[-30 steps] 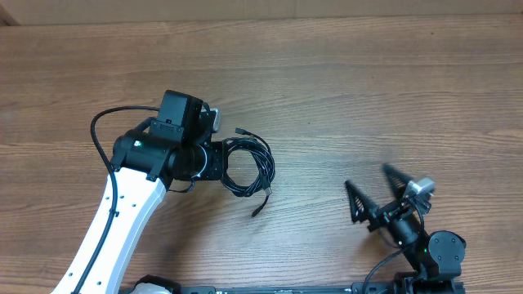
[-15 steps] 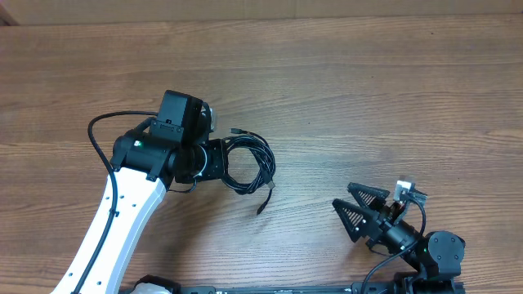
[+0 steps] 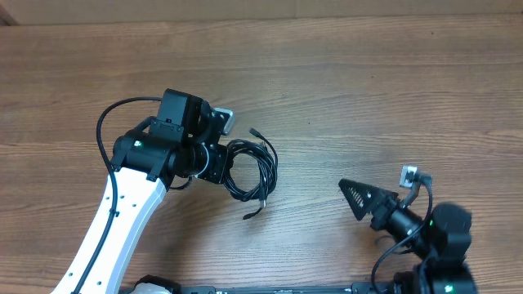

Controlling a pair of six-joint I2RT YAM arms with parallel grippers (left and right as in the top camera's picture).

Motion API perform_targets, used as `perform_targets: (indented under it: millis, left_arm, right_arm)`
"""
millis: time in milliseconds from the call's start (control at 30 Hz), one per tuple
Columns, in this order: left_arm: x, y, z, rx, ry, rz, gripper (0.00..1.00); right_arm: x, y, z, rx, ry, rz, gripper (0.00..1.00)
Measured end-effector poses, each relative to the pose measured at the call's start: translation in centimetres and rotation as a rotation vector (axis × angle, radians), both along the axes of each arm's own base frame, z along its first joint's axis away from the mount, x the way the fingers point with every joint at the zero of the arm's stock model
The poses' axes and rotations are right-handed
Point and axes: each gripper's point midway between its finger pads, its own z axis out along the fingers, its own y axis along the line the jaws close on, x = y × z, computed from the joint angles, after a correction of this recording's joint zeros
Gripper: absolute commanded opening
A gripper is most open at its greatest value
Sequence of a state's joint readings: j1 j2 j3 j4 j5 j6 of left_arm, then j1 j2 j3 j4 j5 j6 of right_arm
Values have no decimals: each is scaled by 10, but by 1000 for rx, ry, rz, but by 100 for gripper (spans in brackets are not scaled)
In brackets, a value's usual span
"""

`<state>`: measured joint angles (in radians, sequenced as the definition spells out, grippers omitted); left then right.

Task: Untangle cables
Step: 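Move the right gripper toward the cable held by the left gripper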

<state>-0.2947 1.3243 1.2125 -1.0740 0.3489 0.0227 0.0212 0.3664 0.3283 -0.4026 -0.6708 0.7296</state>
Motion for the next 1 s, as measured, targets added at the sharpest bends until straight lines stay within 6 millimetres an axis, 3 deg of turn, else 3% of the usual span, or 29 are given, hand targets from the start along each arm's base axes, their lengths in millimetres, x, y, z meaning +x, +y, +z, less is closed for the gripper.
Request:
perform_targets:
  millis: [133, 300, 333, 400, 600, 800, 1000]
  left_arm:
    - [-2, -3, 1, 12, -57, -134, 4]
    - [-10, -21, 9, -54, -132, -347, 4]
    - [-12, -25, 12, -75, -148, -387, 4]
    - [-17, -32, 16, -114, -179, -462, 4]
    - [-25, -45, 26, -194, -237, -583, 4]
    - [-29, -51, 32, -238, -266, -637, 4]
    - [-27, -51, 26, -234, -252, -646, 4]
  right_arm:
    - [12, 1, 19, -15, 95, 16, 100]
    - [30, 20, 49, 41, 47, 157, 97]
    - [31, 24, 50, 54, 45, 188, 84]
    - [32, 29, 46, 74, 68, 228, 70]
    - [33, 49, 29, 157, 220, 302, 69]
    - [33, 78, 36, 201, 219, 396, 67]
    - [31, 91, 40, 224, 243, 403, 63]
